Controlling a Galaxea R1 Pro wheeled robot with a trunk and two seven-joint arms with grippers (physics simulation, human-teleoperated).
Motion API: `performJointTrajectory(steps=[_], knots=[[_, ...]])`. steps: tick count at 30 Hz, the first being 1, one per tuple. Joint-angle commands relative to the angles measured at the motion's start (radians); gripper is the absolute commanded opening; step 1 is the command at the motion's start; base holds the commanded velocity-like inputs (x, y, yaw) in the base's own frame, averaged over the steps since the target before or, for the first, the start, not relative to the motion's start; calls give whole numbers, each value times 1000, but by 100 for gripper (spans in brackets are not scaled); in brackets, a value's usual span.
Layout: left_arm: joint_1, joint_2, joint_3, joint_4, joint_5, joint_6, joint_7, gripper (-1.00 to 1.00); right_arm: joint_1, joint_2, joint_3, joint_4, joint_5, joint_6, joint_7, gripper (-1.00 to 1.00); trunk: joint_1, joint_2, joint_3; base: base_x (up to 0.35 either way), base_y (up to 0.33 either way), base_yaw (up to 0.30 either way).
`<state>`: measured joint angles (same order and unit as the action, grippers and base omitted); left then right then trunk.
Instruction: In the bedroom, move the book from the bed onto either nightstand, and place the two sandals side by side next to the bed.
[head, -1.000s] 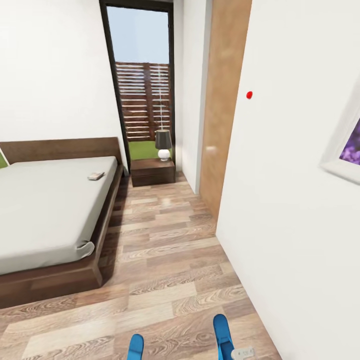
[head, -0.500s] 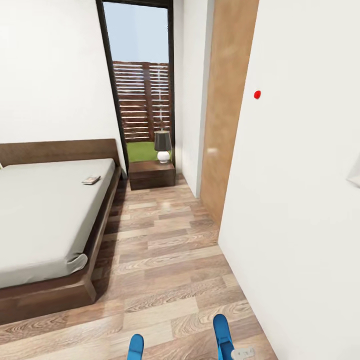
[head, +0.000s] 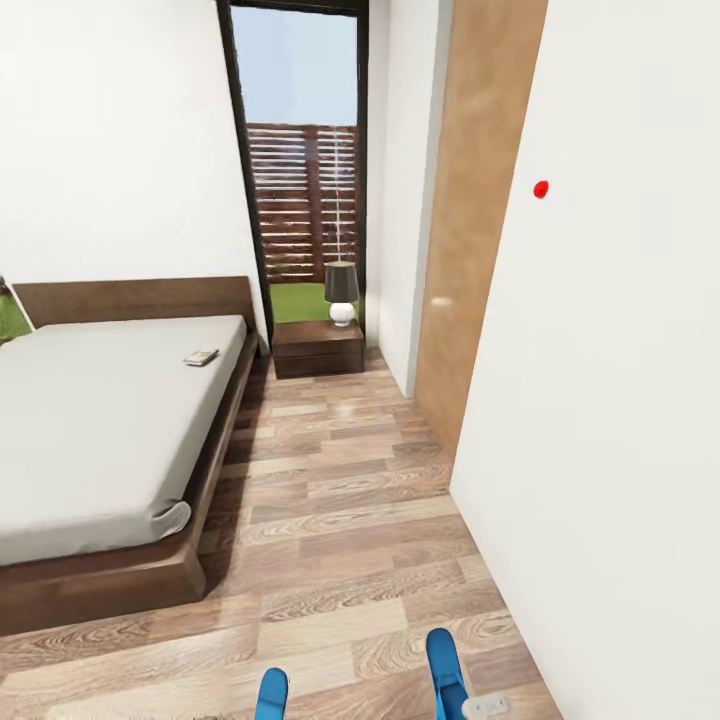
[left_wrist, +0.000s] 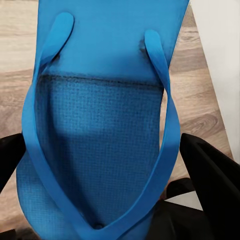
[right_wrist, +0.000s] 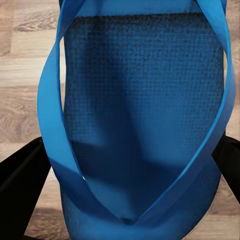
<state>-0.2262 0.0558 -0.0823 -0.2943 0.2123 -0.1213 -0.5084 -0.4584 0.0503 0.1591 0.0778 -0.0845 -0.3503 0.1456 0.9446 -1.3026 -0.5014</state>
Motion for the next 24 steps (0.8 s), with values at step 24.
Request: performJointTrajectory(steps=[24], knots=[[-1, 1, -8, 1, 9, -4, -3, -100, -2, 0, 7, 4, -9, -7, 3, -100, 0, -1, -1, 3, 0, 131]])
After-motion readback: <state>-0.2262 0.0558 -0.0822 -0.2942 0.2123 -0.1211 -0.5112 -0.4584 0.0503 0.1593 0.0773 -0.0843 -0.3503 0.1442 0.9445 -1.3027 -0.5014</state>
